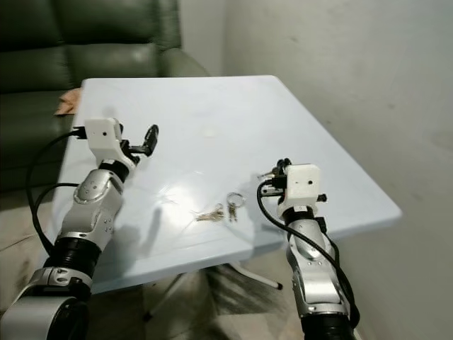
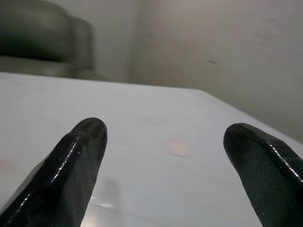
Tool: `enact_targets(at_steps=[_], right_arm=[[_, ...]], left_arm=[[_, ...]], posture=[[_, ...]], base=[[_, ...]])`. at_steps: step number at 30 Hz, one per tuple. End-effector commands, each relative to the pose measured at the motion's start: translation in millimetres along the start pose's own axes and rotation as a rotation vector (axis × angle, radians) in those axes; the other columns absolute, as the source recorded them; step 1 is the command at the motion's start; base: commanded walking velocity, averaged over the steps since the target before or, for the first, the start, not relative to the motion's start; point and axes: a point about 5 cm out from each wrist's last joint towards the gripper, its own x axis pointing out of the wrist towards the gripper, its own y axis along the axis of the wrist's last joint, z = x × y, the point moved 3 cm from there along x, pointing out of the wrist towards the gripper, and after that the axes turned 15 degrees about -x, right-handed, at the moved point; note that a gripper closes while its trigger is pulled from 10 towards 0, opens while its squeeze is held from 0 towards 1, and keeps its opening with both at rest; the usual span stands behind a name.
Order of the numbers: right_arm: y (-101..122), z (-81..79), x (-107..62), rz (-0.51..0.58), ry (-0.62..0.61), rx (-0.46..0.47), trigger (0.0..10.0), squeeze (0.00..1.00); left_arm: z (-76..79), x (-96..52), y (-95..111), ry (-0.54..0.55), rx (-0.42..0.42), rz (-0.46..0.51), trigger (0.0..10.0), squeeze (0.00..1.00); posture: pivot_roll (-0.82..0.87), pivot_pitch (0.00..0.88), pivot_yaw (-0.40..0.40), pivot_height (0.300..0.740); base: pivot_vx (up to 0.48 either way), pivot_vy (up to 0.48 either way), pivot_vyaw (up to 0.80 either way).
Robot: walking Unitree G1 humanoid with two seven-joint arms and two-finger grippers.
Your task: Hang keys on a hook
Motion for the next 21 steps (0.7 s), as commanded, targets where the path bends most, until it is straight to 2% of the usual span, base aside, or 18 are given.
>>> enact_targets(at_steps=[1,11,17,21], right_arm=[[2.4,4.3,0.7,0.008,-0.014,-0.001,10.0,0.00],[-0.1,5.4,-0.7,0.001,-0.013,-0.003,10.0,0.00],[-1.8,6.1,-2.2,-0.004,-0.012,-0.005,10.0,0.00],[-2.1,6.3,-2.5,-0.005,-0.012,-0.005,10.0,0.00]], left_arm=[[0.1,-0.1,0.9,0.003,0.019,-0.004,10.0,0.00],[1.4,-2.7,-2.3,0.005,0.042,-0.001,10.0,0.00],[5.6,-4.2,-0.9,-0.031,0.043,0.012,10.0,0.00],[7.1,-5.4,0.8,-0.056,0.096,0.017,10.0,0.00]], posture=[[-0.10,0.000,-0.051,0.740],[-0.10,0.000,-0.057,0.740],[-0.10,0.000,-0.057,0.740],[-0.10,0.000,-0.058,0.740]], base=[[0.000,0.000,-0.74],[0.000,0.000,-0.74],[0.000,0.000,-0.74],[0.000,0.000,-0.74]])
